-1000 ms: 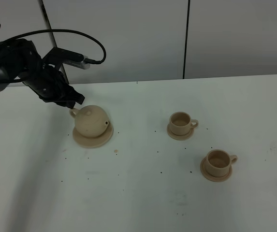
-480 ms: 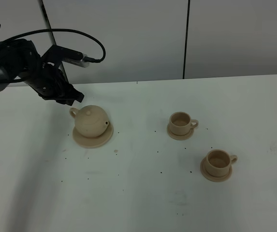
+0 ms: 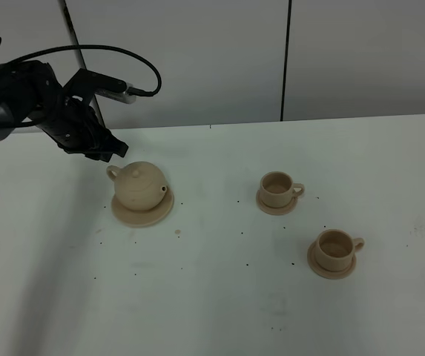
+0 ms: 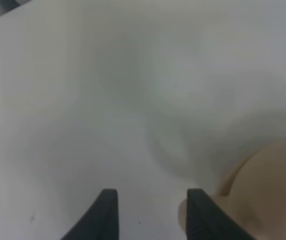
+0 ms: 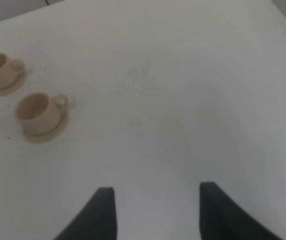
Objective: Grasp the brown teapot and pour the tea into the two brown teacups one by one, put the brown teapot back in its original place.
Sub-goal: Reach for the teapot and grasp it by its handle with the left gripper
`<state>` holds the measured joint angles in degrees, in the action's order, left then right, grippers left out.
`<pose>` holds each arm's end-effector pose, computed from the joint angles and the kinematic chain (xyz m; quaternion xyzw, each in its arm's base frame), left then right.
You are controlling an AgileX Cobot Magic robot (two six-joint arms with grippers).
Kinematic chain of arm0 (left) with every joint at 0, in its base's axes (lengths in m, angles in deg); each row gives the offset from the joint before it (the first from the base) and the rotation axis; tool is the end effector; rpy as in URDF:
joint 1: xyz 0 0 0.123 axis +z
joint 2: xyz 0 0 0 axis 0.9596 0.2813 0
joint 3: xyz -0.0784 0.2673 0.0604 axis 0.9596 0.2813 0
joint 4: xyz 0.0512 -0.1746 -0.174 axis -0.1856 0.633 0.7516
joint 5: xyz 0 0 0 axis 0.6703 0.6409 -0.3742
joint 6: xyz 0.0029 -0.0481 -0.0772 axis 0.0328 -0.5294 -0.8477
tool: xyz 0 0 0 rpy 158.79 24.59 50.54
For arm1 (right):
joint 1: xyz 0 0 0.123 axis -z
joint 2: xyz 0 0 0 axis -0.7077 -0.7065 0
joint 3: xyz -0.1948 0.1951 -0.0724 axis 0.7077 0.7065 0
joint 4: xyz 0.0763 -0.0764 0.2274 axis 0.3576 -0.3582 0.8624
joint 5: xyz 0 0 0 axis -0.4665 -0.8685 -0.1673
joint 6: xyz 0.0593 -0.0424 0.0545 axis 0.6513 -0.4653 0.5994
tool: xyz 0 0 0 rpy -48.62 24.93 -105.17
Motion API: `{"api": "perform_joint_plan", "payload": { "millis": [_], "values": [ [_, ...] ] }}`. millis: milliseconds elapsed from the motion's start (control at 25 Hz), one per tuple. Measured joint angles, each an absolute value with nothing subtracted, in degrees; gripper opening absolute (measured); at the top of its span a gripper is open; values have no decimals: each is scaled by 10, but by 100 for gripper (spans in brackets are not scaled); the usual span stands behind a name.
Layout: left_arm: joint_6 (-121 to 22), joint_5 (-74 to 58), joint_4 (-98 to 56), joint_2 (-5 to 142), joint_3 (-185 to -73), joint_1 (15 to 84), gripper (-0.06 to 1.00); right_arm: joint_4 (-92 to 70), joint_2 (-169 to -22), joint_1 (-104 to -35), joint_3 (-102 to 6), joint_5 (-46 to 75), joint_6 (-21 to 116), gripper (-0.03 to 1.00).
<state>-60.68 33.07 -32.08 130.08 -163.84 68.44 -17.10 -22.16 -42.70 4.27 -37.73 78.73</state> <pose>0.5166 -0.0500 0.1749 0.2210 0.9401 0.0204 0.2588 -0.0044 0.0032 0.2726 0.0799 0.8539 0.0465 0.5121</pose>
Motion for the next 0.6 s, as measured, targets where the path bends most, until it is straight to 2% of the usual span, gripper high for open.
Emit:
{"api": "perform_joint_plan", "payload": {
  "millis": [600],
  "values": [
    [-607, 327, -306, 1308, -1638, 684, 39, -171, -222, -427, 43, -377, 788, 38]
  ]
}}
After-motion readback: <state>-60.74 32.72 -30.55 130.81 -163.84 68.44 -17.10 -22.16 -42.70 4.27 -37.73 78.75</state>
